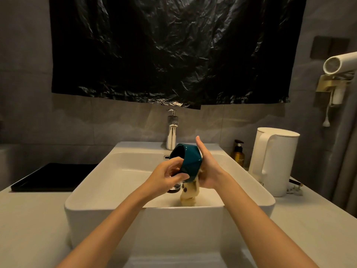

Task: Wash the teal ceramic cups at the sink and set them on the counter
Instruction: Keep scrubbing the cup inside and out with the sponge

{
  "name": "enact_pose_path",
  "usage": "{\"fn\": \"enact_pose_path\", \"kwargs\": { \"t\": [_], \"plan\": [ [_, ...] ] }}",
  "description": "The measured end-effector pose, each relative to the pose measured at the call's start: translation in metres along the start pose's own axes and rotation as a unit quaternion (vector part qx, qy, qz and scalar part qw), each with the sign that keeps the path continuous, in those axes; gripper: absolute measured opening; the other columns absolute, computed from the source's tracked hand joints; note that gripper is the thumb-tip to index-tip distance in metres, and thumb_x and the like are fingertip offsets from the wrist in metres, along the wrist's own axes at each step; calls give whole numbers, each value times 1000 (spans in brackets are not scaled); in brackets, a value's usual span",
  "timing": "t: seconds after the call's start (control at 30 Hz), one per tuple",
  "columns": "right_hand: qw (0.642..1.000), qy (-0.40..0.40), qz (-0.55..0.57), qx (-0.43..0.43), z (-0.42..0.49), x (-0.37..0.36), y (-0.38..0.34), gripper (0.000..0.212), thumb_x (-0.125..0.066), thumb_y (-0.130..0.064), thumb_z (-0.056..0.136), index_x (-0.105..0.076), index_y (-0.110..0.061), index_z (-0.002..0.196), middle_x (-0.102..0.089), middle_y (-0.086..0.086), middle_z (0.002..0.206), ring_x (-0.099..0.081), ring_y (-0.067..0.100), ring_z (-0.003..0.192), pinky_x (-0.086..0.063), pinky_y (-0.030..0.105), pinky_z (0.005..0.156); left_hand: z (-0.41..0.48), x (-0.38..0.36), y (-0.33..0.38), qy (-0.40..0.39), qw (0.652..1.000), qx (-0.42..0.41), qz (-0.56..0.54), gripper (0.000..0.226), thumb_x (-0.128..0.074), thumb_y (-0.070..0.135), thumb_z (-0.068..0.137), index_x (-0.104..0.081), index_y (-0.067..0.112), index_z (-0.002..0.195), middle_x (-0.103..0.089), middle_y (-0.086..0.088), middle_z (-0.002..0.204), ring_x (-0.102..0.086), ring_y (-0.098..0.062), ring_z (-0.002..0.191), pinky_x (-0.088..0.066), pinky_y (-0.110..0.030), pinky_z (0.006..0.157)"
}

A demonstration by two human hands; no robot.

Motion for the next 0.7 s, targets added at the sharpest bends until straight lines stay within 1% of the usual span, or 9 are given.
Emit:
{"fn": "enact_pose_path", "kwargs": {
  "t": [0.1, 0.2, 0.3, 0.37, 0.43, 0.53, 0.6, 0.63, 0.7],
  "plan": [
    [999, -27, -21, -28, -1, -1, 4, 75, -51, -78, 70, -61, -17, 111, -61, 15, 117, -57, 30, 111, -49, 43, 96, -1, 1, -1, 0, 1000, 1, 8, 27, -60, 7, 90, -58, 16, 115, -65, -3, 112, -63, -18, 106, -53, -30, 92],
    [999, -29, -28, -7, 2, 0, 3, 67, -51, -73, 75, -62, -17, 110, -63, 13, 111, -58, 27, 106, -48, 40, 97, -1, -1, -1, -13, 1000, 9, 3, 27, -60, 7, 89, -58, 14, 116, -66, -2, 110, -63, -17, 105, -53, -30, 91],
    [998, -3, -30, 47, 8, 0, -3, 61, -47, -69, 81, -60, -17, 110, -63, 12, 106, -60, 24, 98, -52, 35, 87, 2, 2, -2, 0, 999, 33, -16, 29, -64, 8, 87, -61, 19, 114, -69, 3, 106, -66, -14, 101, -54, -27, 89],
    [992, 23, -65, 108, 10, -2, -10, 58, -45, -65, 85, -56, -17, 115, -63, 10, 105, -61, 22, 95, -55, 30, 77, 5, 7, -2, 27, 996, 51, -72, 27, -65, 11, 87, -62, 22, 112, -71, 5, 103, -68, -11, 98, -55, -24, 84],
    [976, 44, -130, 169, 12, -5, -16, 55, -46, -58, 89, -46, -17, 126, -61, 8, 109, -62, 20, 95, -55, 24, 68, 8, 10, -3, 47, 989, 65, -127, 26, -66, 13, 86, -62, 18, 112, -72, -2, 102, -69, -15, 97, -56, -27, 82],
    [955, 40, -179, 233, 10, -13, -21, 43, -48, -47, 92, -37, -23, 127, -58, 0, 106, -62, 16, 89, -52, 15, 57, 11, 12, -6, 58, 984, 87, -147, 30, -68, 12, 83, -61, 13, 113, -71, -8, 102, -69, -20, 95, -57, -30, 82],
    [953, 35, -192, 231, 14, -16, -20, 46, -44, -56, 90, -37, -28, 125, -57, 1, 110, -62, 17, 95, -56, 19, 65, 11, 13, -8, 61, 981, 94, -158, 29, -68, 11, 83, -61, 16, 110, -70, -7, 101, -69, -19, 94, -57, -26, 78],
    [953, 37, -201, 225, 15, -19, -18, 54, -40, -67, 86, -38, -29, 125, -57, 2, 113, -61, 19, 100, -57, 26, 76, 11, 14, -9, 65, 980, 96, -164, 28, -68, 10, 83, -60, 17, 109, -70, -6, 101, -69, -19, 94, -57, -25, 77],
    [954, 66, -210, 203, 22, -16, -13, 72, -32, -85, 74, -43, -33, 123, -59, 3, 116, -58, 22, 109, -51, 40, 95, 9, 18, -12, 78, 977, 104, -167, 33, -69, 9, 82, -59, 15, 112, -69, -5, 102, -68, -18, 95, -56, -25, 76]
  ]
}}
Point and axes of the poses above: each hand's wrist, its own z-axis towards the middle knuckle, its own x-axis out of the back of the hand, y = z × x, the point moved 8 cm from there along z, towards the middle knuckle
